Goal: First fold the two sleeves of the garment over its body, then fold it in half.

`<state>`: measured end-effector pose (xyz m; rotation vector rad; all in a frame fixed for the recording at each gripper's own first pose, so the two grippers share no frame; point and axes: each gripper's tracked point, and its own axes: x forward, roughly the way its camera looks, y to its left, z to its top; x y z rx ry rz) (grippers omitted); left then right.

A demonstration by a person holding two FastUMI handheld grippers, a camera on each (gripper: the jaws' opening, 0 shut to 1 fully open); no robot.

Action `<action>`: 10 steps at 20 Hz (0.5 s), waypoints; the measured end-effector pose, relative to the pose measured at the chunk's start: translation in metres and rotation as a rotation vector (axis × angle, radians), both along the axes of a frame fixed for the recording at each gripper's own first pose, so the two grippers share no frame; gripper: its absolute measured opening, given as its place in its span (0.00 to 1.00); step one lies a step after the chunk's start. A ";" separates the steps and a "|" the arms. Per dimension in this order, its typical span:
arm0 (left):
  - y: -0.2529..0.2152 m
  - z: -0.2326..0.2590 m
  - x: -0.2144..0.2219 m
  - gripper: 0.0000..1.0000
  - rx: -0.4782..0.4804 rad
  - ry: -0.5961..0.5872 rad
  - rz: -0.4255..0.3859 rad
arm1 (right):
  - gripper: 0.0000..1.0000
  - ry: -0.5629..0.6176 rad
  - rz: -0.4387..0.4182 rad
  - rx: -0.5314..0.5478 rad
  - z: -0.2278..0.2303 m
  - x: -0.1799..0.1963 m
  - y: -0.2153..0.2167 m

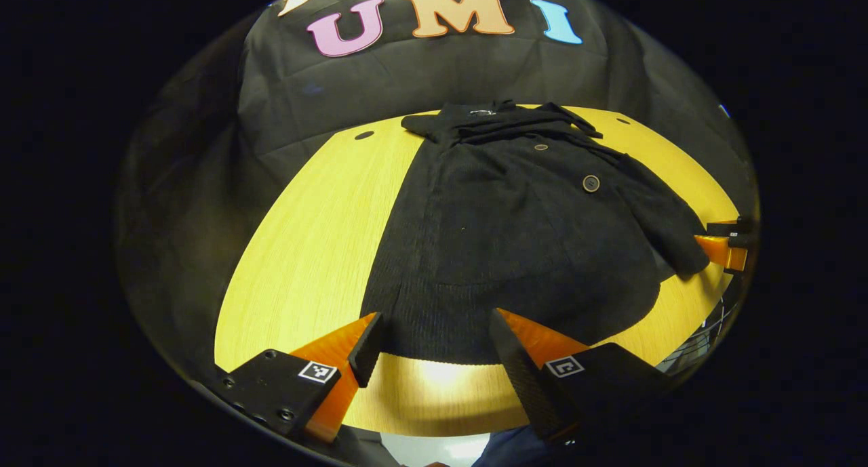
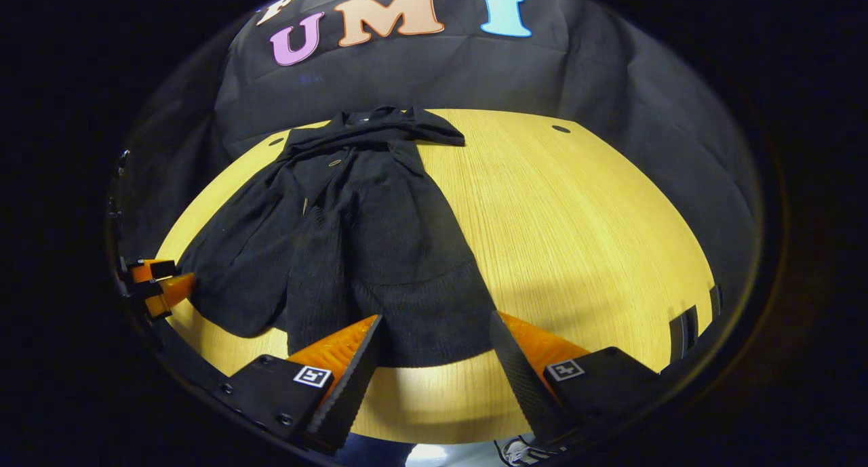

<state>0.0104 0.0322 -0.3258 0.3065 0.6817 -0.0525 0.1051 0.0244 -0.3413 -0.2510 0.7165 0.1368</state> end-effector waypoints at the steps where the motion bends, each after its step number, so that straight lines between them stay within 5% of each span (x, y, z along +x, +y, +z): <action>1: 0.000 0.000 0.000 0.95 0.002 0.001 -0.008 | 0.99 -0.007 0.001 0.001 0.001 0.000 0.000; 3: -0.010 -0.003 -0.001 0.95 -0.033 0.018 -0.032 | 0.99 -0.015 -0.008 0.013 0.000 -0.001 0.000; 7: -0.014 -0.004 0.000 0.66 -0.065 -0.012 -0.015 | 0.92 -0.011 -0.016 0.017 -0.001 -0.003 0.006; 8: -0.015 -0.006 -0.001 0.65 -0.075 -0.013 -0.015 | 0.90 -0.010 -0.012 0.015 -0.001 -0.004 0.010; 10: -0.021 -0.008 -0.002 0.60 -0.114 0.003 -0.028 | 0.72 -0.016 -0.006 0.002 -0.002 -0.005 0.017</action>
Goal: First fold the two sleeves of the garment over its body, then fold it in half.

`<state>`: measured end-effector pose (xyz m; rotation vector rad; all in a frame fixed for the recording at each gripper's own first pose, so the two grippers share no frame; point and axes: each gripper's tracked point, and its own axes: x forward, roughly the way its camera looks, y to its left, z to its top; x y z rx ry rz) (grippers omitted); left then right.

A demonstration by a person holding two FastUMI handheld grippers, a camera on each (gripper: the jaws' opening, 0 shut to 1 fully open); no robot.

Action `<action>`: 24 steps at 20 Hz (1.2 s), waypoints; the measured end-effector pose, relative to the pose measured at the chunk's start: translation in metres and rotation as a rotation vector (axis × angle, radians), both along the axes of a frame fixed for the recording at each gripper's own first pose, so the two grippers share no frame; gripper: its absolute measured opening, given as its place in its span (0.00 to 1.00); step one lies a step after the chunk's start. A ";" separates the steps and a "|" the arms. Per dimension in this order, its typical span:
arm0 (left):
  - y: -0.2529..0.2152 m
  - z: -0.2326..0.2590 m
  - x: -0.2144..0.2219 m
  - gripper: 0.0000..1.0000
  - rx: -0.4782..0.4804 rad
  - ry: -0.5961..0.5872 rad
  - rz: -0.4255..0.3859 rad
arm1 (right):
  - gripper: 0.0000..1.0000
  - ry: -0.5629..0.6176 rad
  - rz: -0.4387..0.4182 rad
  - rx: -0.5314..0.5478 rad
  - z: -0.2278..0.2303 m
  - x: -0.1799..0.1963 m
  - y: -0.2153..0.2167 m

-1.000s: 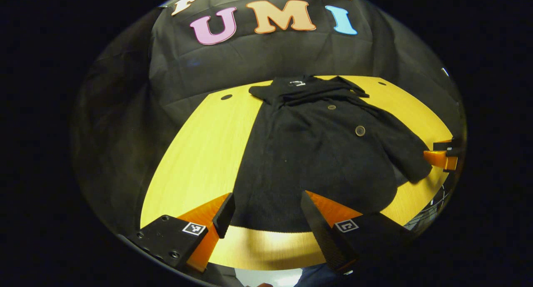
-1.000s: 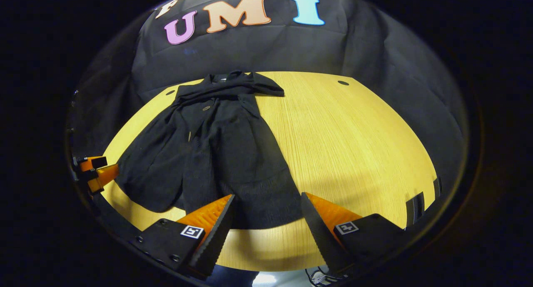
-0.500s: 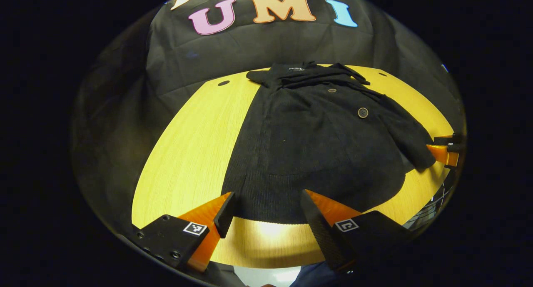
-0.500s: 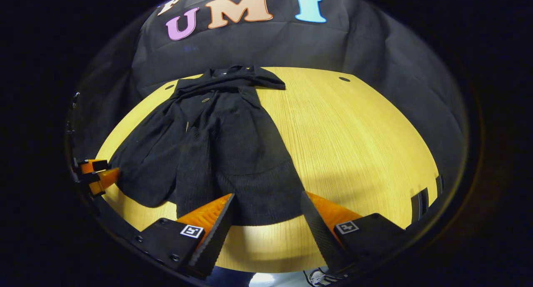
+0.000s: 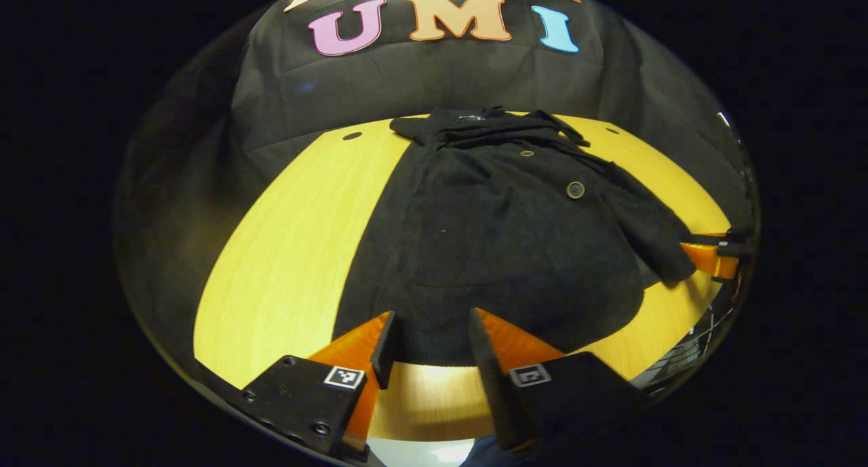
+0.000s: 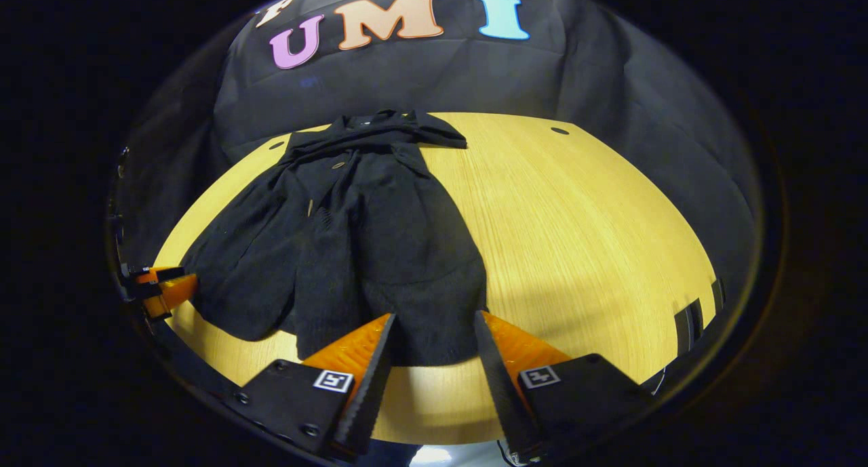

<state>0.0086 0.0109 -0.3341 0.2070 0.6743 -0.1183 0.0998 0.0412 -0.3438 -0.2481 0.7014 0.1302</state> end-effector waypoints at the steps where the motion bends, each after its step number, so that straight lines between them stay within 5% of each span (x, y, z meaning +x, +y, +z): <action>1: -0.002 0.001 0.000 0.55 -0.004 0.007 -0.010 | 0.60 -0.009 0.000 -0.005 0.000 0.000 0.002; 4: -0.008 0.000 -0.001 0.47 -0.010 0.023 -0.051 | 0.47 -0.013 -0.003 0.000 -0.002 -0.003 0.009; 5: -0.010 0.000 0.000 0.38 -0.016 0.021 -0.053 | 0.36 -0.018 -0.015 -0.005 -0.003 -0.003 0.010; 9: -0.016 0.000 -0.002 0.04 -0.011 0.016 -0.070 | 0.22 -0.024 -0.010 -0.054 -0.005 -0.005 0.018; 11: -0.017 0.000 -0.002 0.01 -0.003 0.018 -0.072 | 0.10 -0.033 0.007 -0.100 -0.001 -0.009 0.021; 12: -0.016 0.000 -0.002 0.00 -0.010 0.018 -0.065 | 0.13 -0.035 0.009 -0.122 -0.002 -0.009 0.021; 15: -0.017 0.000 -0.002 0.00 -0.037 0.010 -0.068 | 0.02 -0.032 0.020 -0.157 0.000 -0.014 0.024; 24: -0.013 0.009 -0.001 0.00 -0.068 0.002 -0.033 | 0.02 0.000 -0.006 -0.029 0.001 -0.013 0.026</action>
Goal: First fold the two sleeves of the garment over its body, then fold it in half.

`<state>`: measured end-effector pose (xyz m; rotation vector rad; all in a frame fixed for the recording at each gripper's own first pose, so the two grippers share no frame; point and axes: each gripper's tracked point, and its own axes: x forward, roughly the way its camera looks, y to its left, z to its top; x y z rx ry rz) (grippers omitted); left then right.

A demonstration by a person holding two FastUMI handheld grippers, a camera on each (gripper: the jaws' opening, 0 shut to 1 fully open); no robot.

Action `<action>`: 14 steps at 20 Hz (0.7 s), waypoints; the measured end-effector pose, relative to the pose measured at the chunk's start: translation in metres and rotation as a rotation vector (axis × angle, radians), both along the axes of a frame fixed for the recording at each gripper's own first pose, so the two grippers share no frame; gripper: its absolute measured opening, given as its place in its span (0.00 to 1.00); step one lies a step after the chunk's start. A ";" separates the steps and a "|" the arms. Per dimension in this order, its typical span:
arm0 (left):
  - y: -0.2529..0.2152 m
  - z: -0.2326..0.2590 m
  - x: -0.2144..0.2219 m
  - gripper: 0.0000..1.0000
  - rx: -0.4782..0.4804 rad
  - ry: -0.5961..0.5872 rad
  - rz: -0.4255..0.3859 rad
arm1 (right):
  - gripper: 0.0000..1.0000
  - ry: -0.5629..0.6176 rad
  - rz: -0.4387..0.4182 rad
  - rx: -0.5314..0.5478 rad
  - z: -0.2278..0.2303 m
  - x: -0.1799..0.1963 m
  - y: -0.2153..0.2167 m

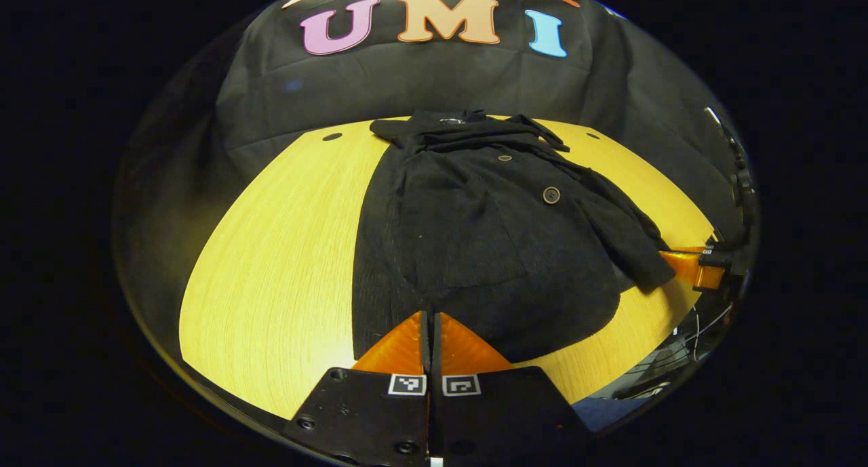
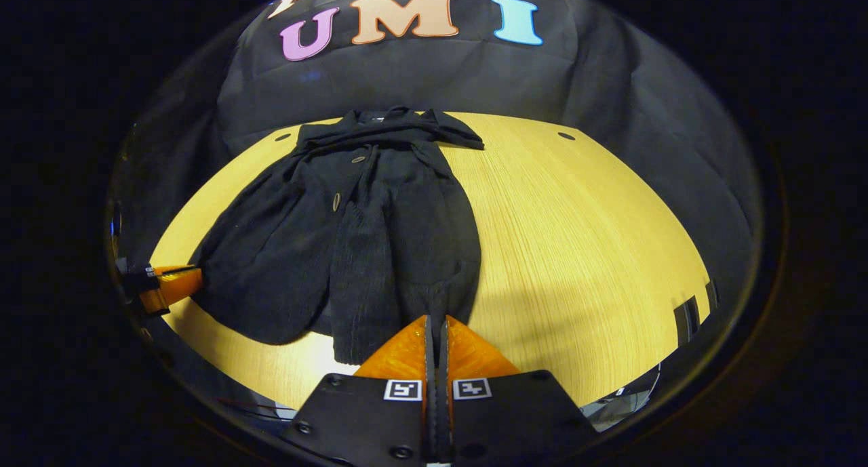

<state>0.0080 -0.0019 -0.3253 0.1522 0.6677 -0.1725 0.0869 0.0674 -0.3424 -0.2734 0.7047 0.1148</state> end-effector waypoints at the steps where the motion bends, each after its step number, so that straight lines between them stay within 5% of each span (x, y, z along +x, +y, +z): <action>1: -0.002 0.005 0.001 0.00 -0.031 -0.003 0.009 | 0.02 -0.004 0.009 -0.003 0.004 0.000 0.002; 14: 0.003 0.111 0.045 0.00 -0.128 -0.155 -0.023 | 0.00 -0.211 0.139 0.022 0.131 0.039 0.045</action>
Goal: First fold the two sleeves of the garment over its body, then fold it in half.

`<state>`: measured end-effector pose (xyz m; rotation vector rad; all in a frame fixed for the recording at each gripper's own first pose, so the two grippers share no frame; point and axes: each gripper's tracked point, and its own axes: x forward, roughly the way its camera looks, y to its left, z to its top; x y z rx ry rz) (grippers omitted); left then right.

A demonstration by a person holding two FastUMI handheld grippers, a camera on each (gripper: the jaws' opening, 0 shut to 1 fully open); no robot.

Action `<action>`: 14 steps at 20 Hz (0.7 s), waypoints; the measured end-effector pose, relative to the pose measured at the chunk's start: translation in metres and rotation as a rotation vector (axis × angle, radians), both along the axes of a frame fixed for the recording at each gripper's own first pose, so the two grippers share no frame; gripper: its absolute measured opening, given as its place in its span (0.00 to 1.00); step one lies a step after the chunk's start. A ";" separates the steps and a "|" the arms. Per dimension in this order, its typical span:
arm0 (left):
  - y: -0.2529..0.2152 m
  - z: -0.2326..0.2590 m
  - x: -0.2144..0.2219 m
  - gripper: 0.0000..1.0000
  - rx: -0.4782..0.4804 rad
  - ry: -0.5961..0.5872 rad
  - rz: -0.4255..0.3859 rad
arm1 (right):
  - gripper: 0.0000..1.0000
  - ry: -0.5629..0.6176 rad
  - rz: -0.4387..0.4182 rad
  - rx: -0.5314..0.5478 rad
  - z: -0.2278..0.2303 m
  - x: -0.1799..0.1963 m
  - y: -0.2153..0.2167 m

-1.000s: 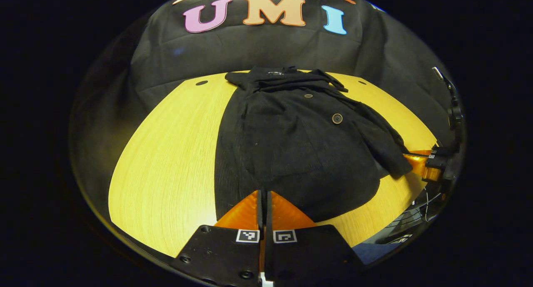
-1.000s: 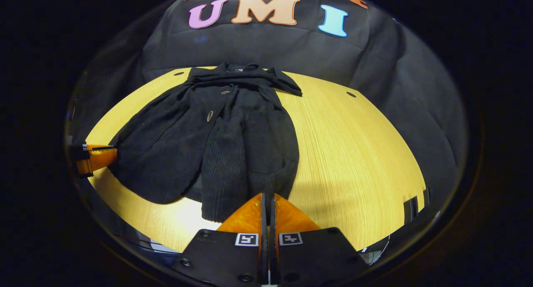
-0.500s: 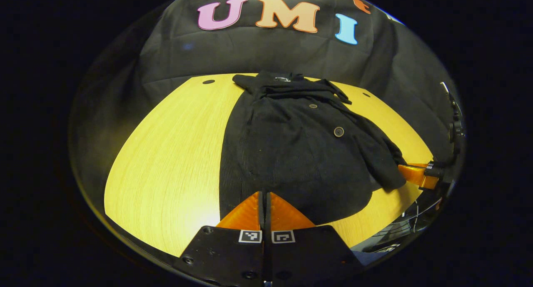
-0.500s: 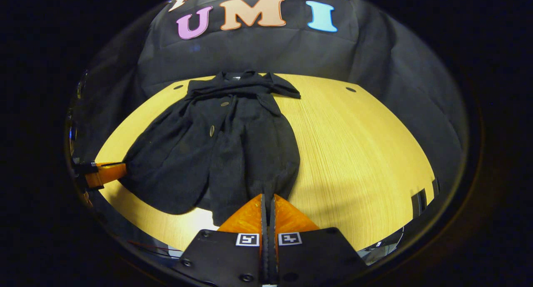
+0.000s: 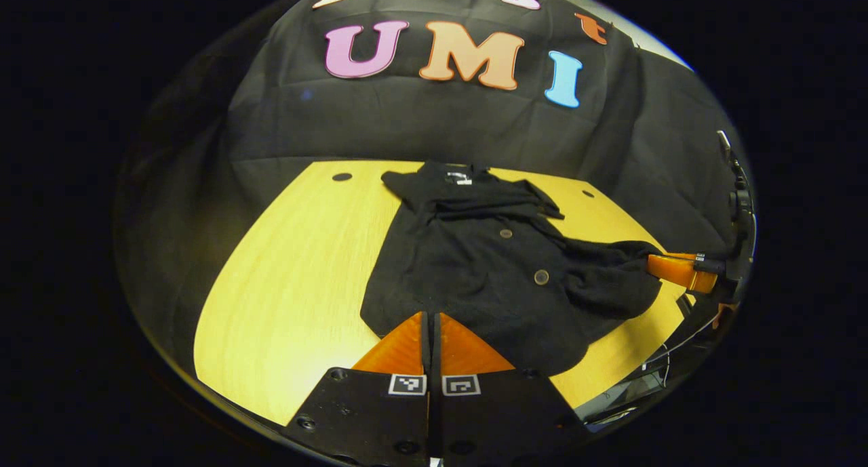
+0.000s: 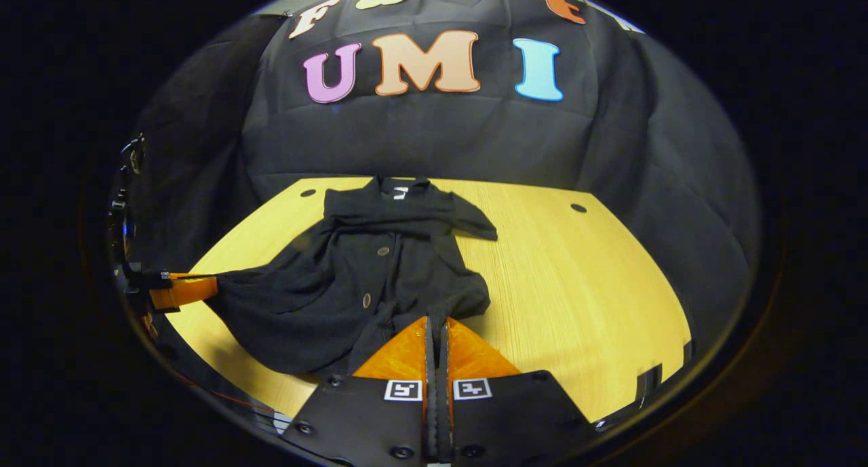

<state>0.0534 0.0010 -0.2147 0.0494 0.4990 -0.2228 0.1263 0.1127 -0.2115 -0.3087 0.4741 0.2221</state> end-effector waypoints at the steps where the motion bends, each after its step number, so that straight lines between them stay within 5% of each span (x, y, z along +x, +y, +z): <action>1: 0.000 0.010 0.007 0.00 -0.008 -0.017 0.001 | 0.02 -0.017 0.009 -0.005 0.010 0.006 0.003; 14: -0.011 0.099 0.088 0.00 -0.026 -0.182 0.011 | 0.02 -0.168 0.111 -0.064 0.098 0.075 0.034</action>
